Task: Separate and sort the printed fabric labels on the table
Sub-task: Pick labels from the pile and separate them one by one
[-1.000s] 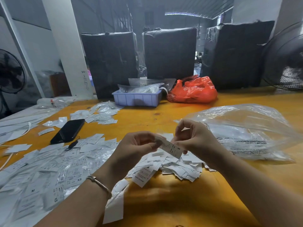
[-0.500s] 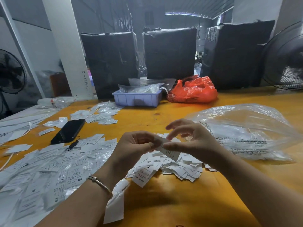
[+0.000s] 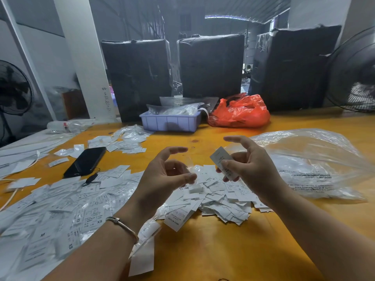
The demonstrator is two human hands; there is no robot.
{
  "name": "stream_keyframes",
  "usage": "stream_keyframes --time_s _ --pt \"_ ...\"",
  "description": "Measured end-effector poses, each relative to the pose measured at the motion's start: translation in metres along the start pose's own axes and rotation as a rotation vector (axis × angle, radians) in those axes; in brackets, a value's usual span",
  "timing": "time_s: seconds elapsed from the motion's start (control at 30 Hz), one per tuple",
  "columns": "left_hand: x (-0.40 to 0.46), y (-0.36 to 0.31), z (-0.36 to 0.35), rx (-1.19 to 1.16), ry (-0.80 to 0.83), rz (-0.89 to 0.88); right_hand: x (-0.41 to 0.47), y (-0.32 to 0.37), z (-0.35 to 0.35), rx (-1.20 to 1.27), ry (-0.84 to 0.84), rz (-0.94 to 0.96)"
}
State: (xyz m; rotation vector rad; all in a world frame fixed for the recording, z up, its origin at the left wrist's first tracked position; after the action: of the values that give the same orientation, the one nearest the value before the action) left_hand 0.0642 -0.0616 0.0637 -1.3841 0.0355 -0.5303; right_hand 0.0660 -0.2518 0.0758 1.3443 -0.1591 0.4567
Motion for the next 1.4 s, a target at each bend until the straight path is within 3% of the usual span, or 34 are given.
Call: stream_keyframes --time_s 0.27,1.03,1.23,1.4 --pt "0.000 0.004 0.000 0.039 0.019 0.034 0.000 0.001 0.001 0.067 0.023 -0.054" --pt "0.001 0.011 -0.010 -0.025 0.088 0.059 -0.002 0.020 0.005 0.143 -0.032 0.108" --pt "0.000 0.005 -0.007 0.053 0.052 0.008 -0.014 0.046 0.009 -0.142 -0.178 0.270" --pt "0.000 0.001 -0.008 0.062 0.056 -0.022 -0.019 0.061 -0.003 -0.228 -0.105 0.328"
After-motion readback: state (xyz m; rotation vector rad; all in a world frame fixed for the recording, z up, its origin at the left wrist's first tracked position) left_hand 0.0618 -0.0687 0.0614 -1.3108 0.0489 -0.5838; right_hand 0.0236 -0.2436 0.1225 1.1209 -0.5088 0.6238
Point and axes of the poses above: each hand's wrist, its own x-axis towards the middle knuckle, its own z-axis out of the back of the hand, y = z × x, the point moved 9 cm from there along x, towards the middle knuckle, and after that the axes turned 11 degrees about y, right-handed, at the moved point
